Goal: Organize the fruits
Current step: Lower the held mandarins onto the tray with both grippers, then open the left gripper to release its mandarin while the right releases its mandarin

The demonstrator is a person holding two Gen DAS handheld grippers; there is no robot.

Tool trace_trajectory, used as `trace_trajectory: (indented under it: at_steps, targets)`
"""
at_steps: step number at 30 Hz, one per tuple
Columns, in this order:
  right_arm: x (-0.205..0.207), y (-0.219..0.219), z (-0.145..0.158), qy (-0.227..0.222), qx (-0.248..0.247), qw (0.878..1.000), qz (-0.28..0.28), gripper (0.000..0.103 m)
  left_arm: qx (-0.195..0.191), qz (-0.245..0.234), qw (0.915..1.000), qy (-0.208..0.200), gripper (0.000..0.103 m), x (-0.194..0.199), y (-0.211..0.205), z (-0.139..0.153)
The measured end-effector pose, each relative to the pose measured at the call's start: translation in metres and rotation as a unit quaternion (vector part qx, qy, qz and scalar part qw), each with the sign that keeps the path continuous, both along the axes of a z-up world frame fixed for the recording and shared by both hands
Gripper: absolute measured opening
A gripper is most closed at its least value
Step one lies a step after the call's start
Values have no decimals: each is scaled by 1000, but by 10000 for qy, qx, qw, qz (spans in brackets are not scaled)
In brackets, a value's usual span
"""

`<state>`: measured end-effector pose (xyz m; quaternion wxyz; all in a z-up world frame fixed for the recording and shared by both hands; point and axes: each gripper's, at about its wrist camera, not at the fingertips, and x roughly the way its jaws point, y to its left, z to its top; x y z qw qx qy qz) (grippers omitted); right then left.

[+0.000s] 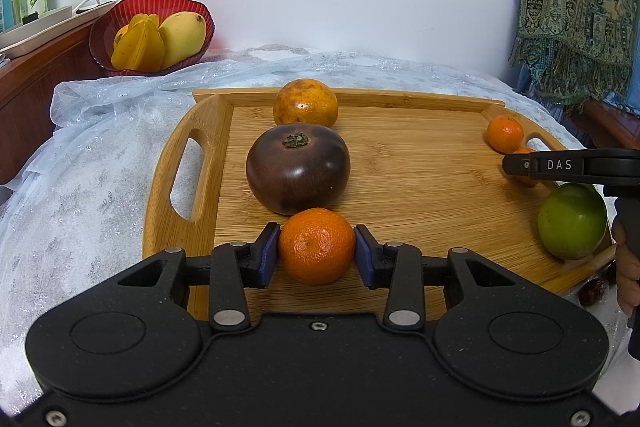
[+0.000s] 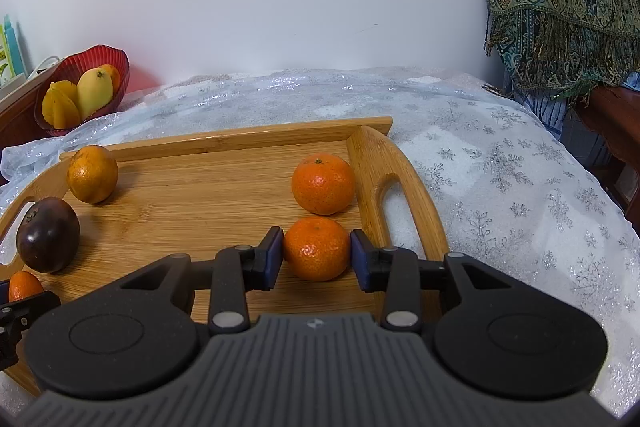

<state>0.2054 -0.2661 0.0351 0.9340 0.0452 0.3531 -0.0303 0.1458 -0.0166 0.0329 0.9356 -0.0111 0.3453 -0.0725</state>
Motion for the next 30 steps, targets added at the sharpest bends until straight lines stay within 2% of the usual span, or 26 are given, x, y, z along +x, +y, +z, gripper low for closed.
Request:
trace_trajectory:
  at_steps: [11,16,22,30]
  targets:
    - [-1,0,1,-12,42,10000,2,48,47,-3,10000,-12,50,-1,0,-1]
    - [-4,0,4,-82,94,9999,10,58,63,47,10000,-15,58,-1,2,-1]
    - [-6,1,6,-118,144,9998,-9,60,20,88,10000,-2,71,-1,6,-1]
    - [-12,1,11,-244,221,9995,-35,67,-47,147,9999,-51,80,-3,9,2]
